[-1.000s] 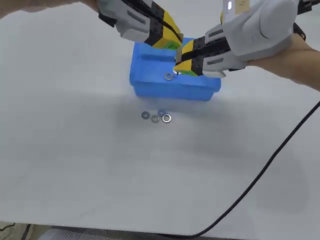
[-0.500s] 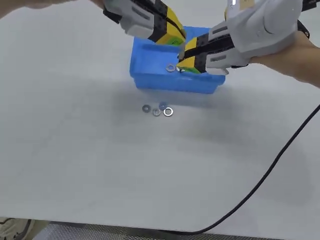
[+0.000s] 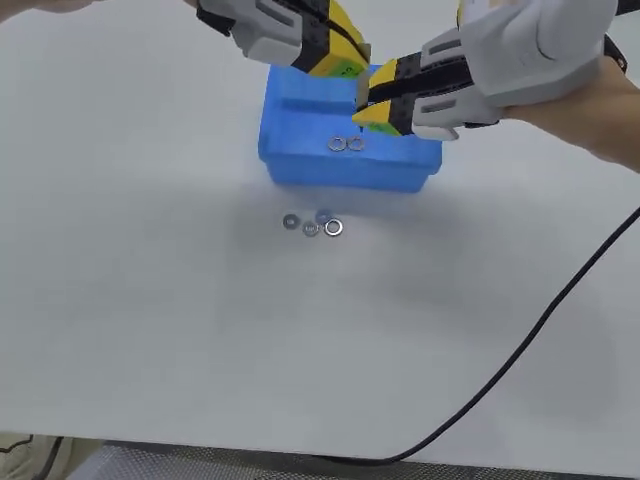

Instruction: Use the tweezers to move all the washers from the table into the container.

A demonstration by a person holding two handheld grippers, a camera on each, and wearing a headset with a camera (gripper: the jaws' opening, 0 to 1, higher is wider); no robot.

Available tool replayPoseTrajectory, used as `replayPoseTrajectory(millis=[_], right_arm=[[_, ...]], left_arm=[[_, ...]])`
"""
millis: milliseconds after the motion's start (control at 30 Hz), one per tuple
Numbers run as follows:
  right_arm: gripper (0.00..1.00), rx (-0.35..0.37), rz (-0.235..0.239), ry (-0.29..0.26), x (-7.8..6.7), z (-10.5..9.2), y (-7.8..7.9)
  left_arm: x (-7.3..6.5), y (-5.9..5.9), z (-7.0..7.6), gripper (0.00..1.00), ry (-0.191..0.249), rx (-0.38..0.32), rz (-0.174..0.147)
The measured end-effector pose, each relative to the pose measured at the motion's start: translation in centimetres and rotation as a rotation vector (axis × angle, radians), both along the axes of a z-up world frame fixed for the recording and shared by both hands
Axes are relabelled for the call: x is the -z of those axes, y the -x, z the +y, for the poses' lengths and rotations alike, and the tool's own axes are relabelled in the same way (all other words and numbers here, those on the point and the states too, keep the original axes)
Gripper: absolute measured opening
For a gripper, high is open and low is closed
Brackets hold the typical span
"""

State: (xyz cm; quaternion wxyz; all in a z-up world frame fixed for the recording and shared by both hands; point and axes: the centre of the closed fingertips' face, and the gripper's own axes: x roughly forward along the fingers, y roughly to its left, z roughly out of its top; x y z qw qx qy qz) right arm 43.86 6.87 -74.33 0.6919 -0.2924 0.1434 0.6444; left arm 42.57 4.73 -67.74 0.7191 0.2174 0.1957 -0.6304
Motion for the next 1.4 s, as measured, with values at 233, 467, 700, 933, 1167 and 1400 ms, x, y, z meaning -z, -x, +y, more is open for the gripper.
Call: replayPoseTrajectory(millis=[233,467,700,933,1167,1400], right_arm=[[0.12,-0.008,-0.037,-0.019,-2.2,0.0,1.1],[0.12,-0.007,-0.072,-0.037,-4.3,-0.3,2.6],[0.12,-0.034,-0.089,-0.032,-4.9,-0.4,5.1],[0.12,-0.082,-0.07,-0.012,-4.2,-0.3,8.4],[0.11,-0.114,-0.035,-0.005,-3.0,-0.1,10.1],[0.09,-0.139,-0.004,0.008,-2.1,0.2,11.4]], left_arm=[[-2.0,1.2,-0.1,0.06,-0.013,0.007,-0.039],[-3.9,3.1,-0.3,0.06,-0.014,0.013,-0.068],[-4.6,5.9,-0.6,0.06,-0.021,0.037,-0.083],[-3.8,8.9,-0.4,0.06,-0.022,0.025,-0.064],[-2.5,10.1,-0.1,0.06,-0.026,0.024,-0.044],[-1.6,10.8,0.2,0.05,-0.018,0.015,-0.02]])
